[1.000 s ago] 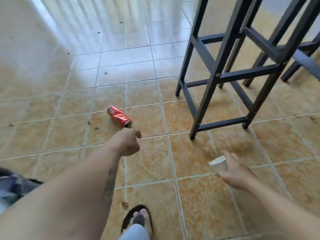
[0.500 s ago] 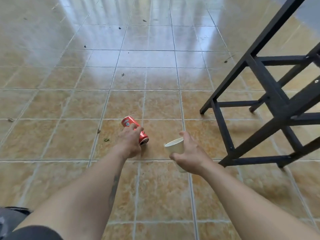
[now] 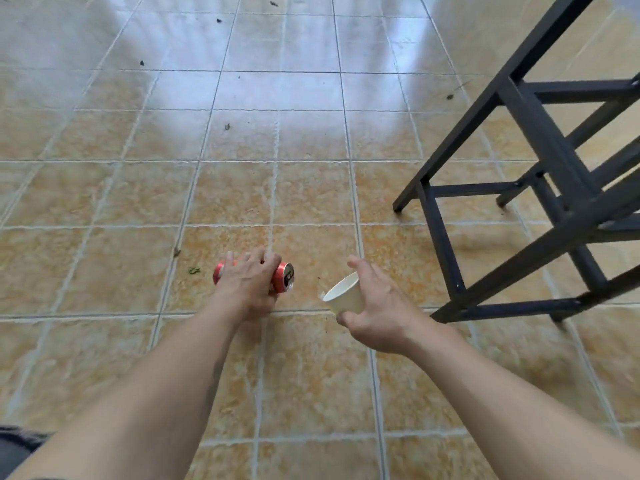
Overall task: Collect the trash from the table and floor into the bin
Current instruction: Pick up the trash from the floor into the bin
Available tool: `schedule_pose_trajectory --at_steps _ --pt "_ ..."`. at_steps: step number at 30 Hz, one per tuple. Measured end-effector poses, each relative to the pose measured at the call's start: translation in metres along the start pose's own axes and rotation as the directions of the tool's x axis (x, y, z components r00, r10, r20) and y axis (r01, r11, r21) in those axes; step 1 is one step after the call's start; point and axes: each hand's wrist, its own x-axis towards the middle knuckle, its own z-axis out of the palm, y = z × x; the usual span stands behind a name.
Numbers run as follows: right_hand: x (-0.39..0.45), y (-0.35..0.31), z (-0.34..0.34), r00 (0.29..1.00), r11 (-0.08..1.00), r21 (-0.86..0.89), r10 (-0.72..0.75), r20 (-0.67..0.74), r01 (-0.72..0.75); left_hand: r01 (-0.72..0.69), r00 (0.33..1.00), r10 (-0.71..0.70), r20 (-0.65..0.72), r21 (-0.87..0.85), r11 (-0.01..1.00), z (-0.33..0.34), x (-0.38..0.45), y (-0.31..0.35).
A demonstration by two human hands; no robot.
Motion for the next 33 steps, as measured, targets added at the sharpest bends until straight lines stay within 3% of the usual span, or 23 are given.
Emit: schedule_pose_trajectory --at_steps 2,5,11,17,23,28,30,33 --pt "-0.014 -0.003 -0.007 1.000 1.000 0.010 -0.005 -0.003 0.005 0.042 0.994 -0.065 -0.085 -0.247 0.968 -0.012 -0.024 0.009" --pt "-0.042 -0.017 -0.015 1.000 1.000 0.012 -0.005 -0.006 0.005 0.045 0.973 -0.160 -0.167 -0.538 0.842 -0.037 -0.075 0.022" --pt "-0.117 -0.090 -0.013 0.999 0.994 0.101 -0.046 -0.023 0.048 0.057 0.916 -0.338 -0.217 -0.764 0.643 -0.095 -0.232 0.040" --pt "-0.213 -0.195 -0.003 0.993 0.971 0.219 -0.109 0.046 0.097 0.162 0.803 -0.577 -0.150 -0.876 0.454 -0.157 -0.392 0.024" --pt "-0.257 -0.298 0.006 0.969 0.951 0.293 -0.157 0.193 0.096 0.285 0.584 -0.812 0.011 -0.939 0.192 -0.199 -0.492 -0.028" --pt "-0.247 -0.356 0.055 0.950 0.937 0.347 -0.140 0.280 0.035 0.365 0.470 -0.864 0.183 -0.931 0.001 -0.190 -0.505 -0.090" --pt "-0.231 -0.375 0.096 0.931 0.948 0.318 -0.109 0.349 -0.009 0.397 0.414 -0.858 0.303 -0.909 -0.129 -0.166 -0.499 -0.126" --pt "-0.223 -0.381 0.120 0.891 0.951 0.303 -0.082 0.447 -0.064 0.397 0.435 -0.790 0.432 -0.880 -0.262 -0.149 -0.490 -0.151"
